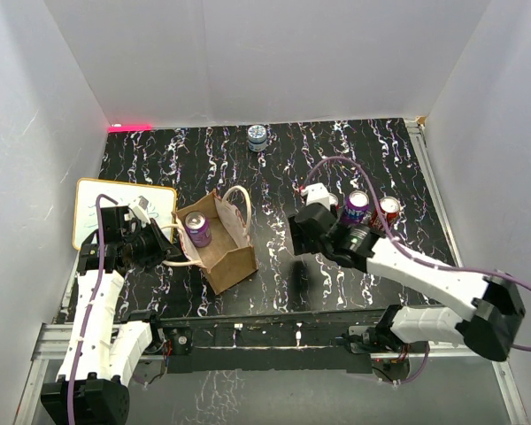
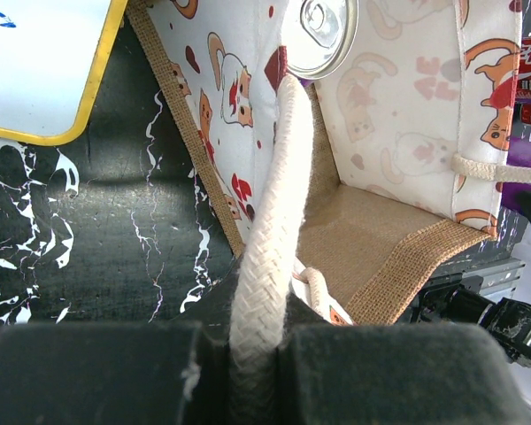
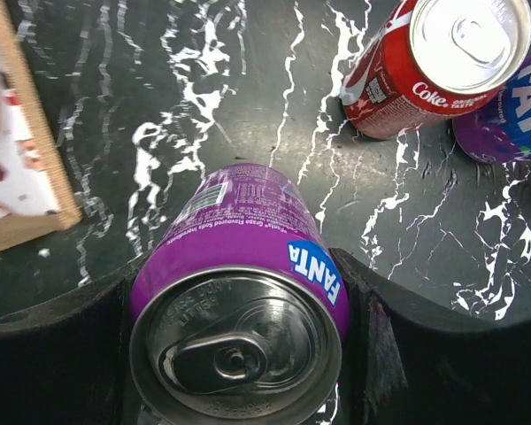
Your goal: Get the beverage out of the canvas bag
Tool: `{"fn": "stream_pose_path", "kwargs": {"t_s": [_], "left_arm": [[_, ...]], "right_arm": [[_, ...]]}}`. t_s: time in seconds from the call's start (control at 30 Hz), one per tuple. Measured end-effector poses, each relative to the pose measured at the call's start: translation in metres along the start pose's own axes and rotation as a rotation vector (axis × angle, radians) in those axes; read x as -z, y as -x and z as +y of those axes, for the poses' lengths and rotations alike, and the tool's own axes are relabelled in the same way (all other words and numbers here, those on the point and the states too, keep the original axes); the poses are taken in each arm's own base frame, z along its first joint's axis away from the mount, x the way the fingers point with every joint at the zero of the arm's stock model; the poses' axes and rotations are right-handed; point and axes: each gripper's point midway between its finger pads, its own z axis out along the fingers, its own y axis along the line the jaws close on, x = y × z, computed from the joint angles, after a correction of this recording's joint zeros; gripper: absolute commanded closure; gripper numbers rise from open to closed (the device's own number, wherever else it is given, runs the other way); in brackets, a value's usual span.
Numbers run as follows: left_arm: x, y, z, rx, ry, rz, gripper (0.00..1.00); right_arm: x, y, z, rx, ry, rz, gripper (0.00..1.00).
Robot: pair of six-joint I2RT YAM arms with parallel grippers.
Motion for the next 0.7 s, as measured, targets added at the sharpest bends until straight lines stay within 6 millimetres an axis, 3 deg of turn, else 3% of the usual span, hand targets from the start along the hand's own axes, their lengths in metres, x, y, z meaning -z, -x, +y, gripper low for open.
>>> {"fn": "stream_pose_path", "kwargs": {"t_s": [0.17, 0.4, 0.53, 0.7], "left_arm": [[0.0, 0.0, 0.0, 0.0, 0.0, 0.001, 1.0], [-0.001, 0.0, 0.001, 0.003, 0.002, 0.005, 1.0], [-0.001, 0.0, 0.001, 0.005, 0.004, 0.005, 1.0], [-0.001, 0.0, 0.001, 0.007, 0.005, 0.006, 1.0]], "right_arm": [[-0.043, -0.011, -0.012, -0.008, -0.078, 0.122, 0.92], [-0.104, 0.026, -0.011, -0.038, -0.11, 0.161, 0.92], [-0.125, 0.036, -0.007, -0.023, -0.111, 0.162, 0.92], [-0.145, 0.031, -0.008, -0.024, -0.11, 0.198, 0.92]]}}
